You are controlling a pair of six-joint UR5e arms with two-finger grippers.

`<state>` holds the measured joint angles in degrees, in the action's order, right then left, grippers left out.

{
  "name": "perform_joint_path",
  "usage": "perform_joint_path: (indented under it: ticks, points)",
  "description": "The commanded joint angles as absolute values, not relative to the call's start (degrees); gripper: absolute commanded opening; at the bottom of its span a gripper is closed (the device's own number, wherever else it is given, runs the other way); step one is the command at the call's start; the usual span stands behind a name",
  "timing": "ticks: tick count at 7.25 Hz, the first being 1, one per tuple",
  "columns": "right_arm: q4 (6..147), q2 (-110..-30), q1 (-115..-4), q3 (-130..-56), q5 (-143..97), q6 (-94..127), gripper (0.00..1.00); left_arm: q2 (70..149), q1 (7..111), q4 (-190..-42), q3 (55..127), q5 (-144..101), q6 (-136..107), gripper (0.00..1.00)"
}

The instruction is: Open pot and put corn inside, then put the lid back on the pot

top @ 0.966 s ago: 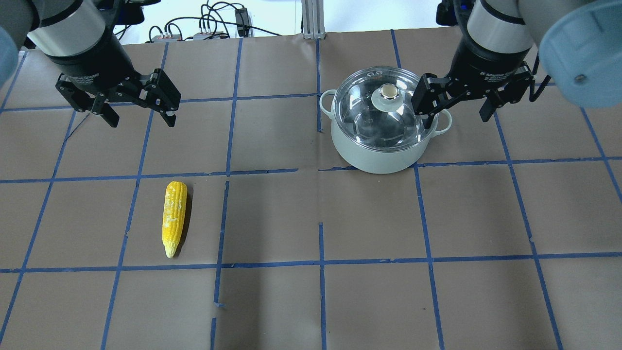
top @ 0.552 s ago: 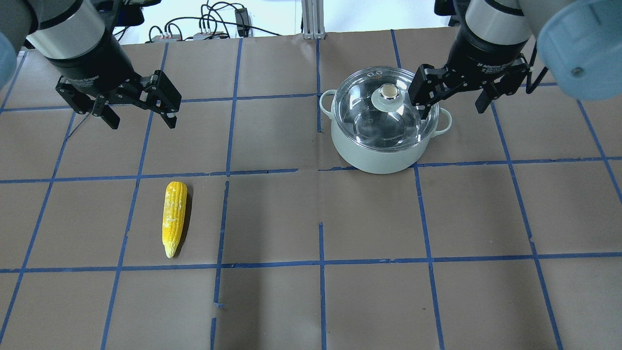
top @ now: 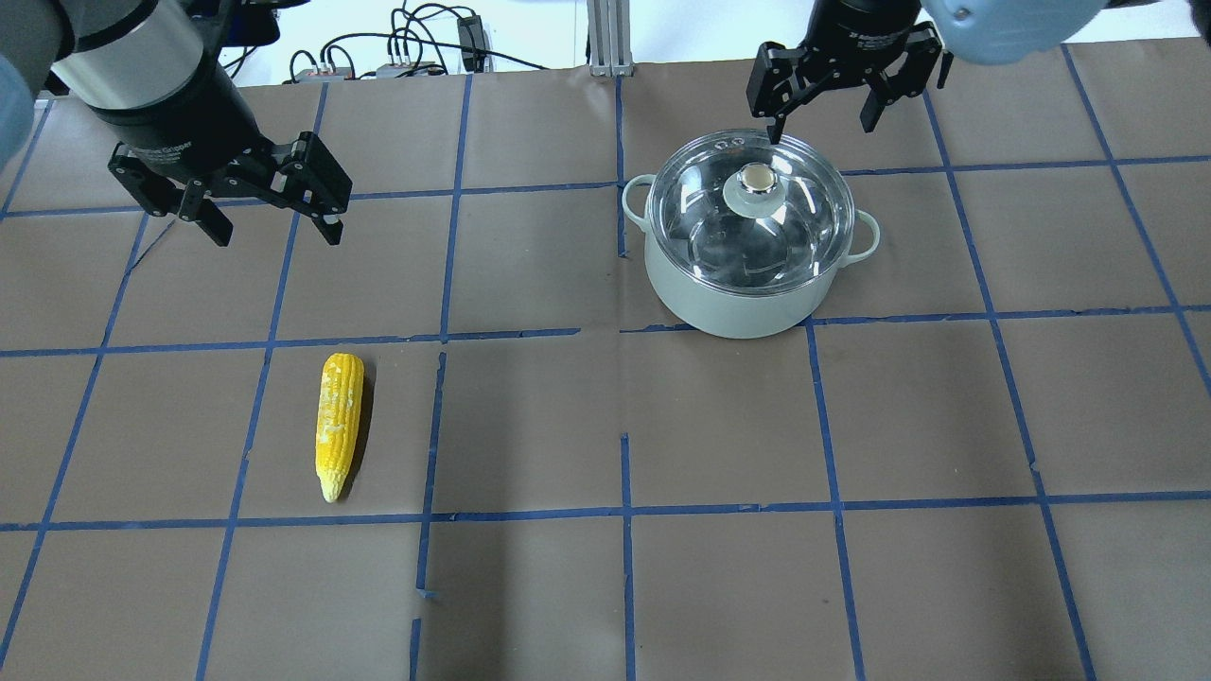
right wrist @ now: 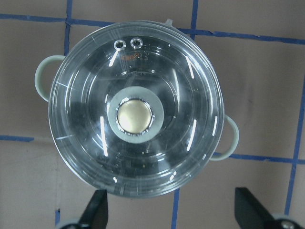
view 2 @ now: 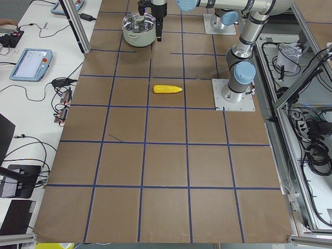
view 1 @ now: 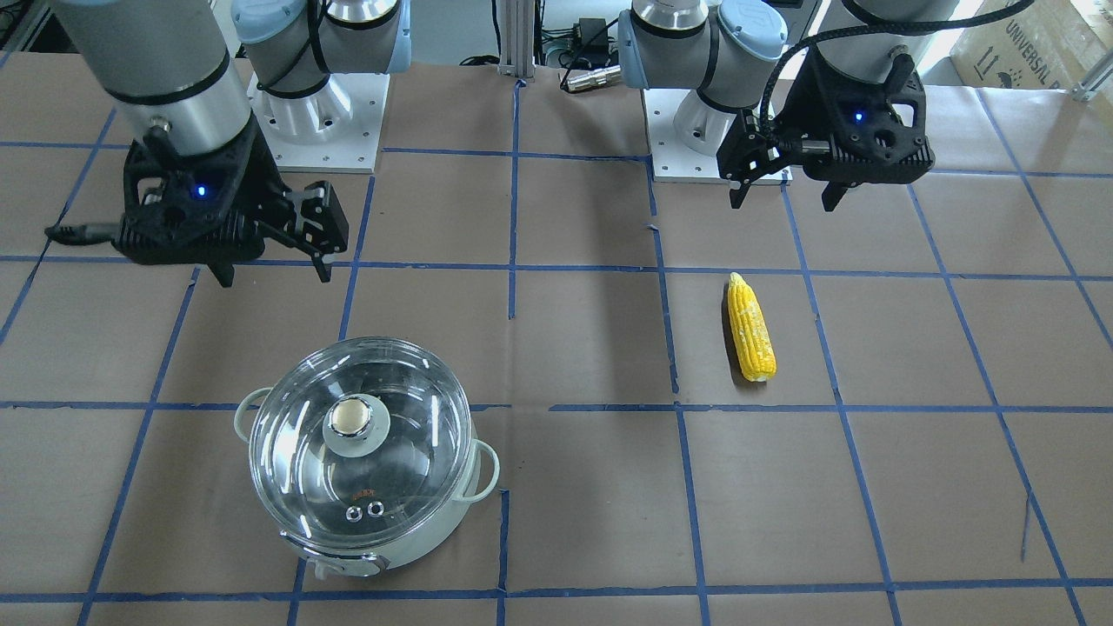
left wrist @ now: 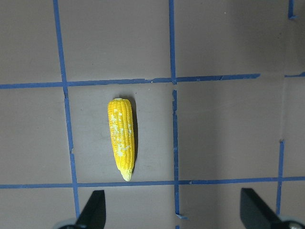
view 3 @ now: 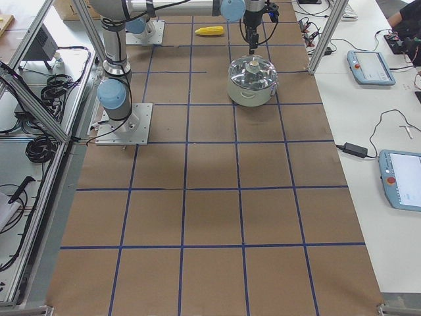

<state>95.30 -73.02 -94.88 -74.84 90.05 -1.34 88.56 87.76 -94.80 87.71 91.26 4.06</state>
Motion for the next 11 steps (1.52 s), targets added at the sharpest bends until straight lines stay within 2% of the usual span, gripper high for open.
perform_joint_path:
  ticks: [1,3,7,9,11]
  points:
    - [101.7,-65.2,-97.5,-72.2,90.1,-1.2,0.95,88.6,87.7,-94.8,87.7,91.4,3.8,1.0]
    - [102.5,-61.9,-97.6,-72.9,90.0,-1.5,0.94,88.6,87.7,-94.8,87.7,91.2,3.9,1.0]
    - [104.9,-62.4,-97.5,-76.7,90.1,-1.5,0.92,88.7,87.6,-94.8,87.7,91.2,4.2,1.0]
    - [104.6,-63.8,-97.6,-76.7,90.5,-1.4,0.86,88.7,87.6,-94.8,87.7,91.2,4.2,1.0]
    - [104.1,-64.1,-97.3,-77.1,90.6,-1.4,0.76,88.6,87.6,-94.7,87.6,91.2,4.2,1.0]
